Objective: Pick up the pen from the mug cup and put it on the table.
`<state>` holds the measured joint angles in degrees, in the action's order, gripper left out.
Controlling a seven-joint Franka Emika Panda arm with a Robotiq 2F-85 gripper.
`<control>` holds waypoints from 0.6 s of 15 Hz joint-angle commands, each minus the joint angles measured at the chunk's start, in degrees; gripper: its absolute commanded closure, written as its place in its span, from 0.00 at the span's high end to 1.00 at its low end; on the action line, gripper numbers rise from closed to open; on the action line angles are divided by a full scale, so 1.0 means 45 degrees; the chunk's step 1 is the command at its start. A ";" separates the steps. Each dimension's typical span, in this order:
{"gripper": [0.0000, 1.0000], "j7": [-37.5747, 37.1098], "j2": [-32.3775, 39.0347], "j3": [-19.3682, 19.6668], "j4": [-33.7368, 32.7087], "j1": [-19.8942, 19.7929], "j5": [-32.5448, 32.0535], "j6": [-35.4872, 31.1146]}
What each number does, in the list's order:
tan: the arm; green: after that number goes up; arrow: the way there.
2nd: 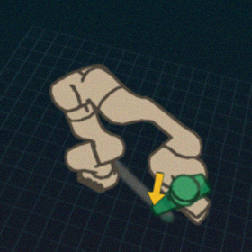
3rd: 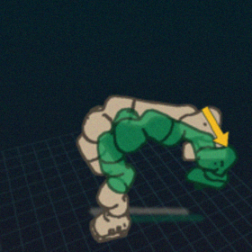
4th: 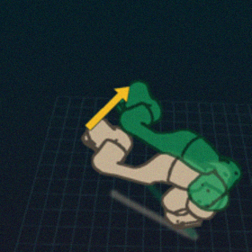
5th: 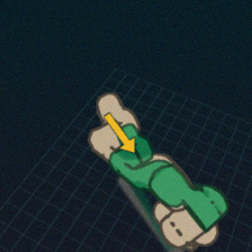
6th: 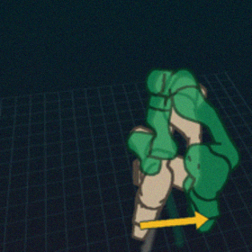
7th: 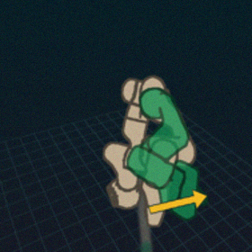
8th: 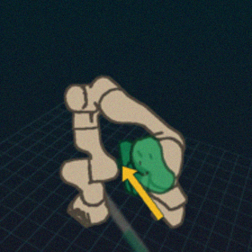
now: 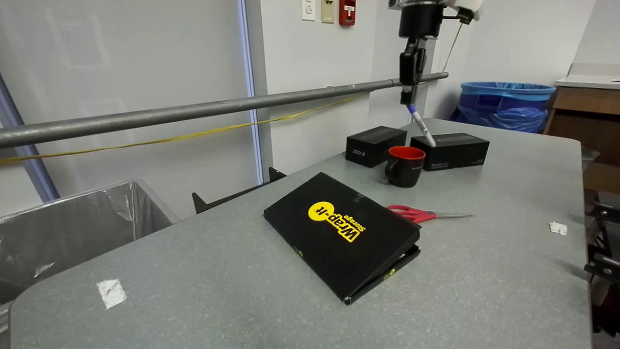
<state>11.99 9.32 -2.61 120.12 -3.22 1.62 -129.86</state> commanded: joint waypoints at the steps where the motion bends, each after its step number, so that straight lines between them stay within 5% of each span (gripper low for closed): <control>1: 0.05 0.0545 -0.0924 0.0069 0.0854 0.0188 0.0193 0.2665; 4: 0.05 -0.0544 -0.0269 0.0295 0.1024 0.0285 -0.0964 0.3834; 9: 0.05 -0.1705 0.1602 0.0794 0.1109 0.0174 -0.2347 0.3087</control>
<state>7.23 11.23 -0.69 126.67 -2.92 -6.10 -114.66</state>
